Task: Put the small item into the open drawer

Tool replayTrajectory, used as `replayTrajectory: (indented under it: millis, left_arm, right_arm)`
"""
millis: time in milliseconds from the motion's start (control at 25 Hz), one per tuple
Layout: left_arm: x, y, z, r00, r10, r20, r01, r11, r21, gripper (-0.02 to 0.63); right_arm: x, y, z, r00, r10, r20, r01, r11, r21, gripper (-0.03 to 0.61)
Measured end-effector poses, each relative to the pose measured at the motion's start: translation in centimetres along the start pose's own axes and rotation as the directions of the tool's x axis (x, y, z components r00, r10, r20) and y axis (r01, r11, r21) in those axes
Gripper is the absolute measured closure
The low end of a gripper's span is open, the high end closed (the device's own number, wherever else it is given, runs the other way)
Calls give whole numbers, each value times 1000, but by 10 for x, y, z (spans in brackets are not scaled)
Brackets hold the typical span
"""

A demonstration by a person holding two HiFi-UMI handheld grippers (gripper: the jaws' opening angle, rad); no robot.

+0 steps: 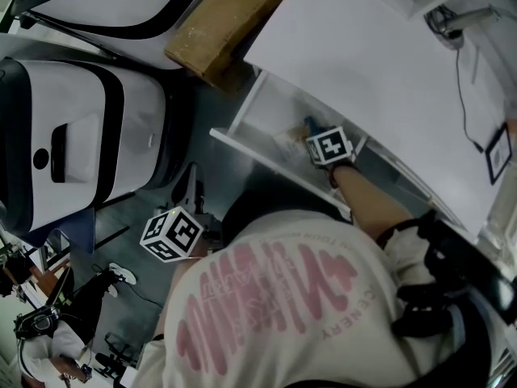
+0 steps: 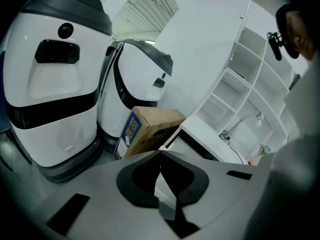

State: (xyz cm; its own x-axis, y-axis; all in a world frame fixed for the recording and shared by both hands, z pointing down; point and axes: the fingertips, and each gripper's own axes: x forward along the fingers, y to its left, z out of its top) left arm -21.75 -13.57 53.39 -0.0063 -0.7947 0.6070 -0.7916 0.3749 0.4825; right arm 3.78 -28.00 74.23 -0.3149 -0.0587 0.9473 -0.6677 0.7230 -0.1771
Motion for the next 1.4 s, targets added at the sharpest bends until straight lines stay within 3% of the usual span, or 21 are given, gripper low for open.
replayTrajectory:
  millis: [680, 1400]
  left_arm:
    - [10, -6, 8, 999, -47, 0, 47, 999, 25, 583]
    - [41, -61, 20, 981, -192, -9, 191, 975, 112, 584]
  right_arm:
    - [-18, 8, 11, 999, -18, 39, 19, 999, -26, 325]
    - [-73, 17, 25, 986, 34, 164, -36, 999, 4, 359]
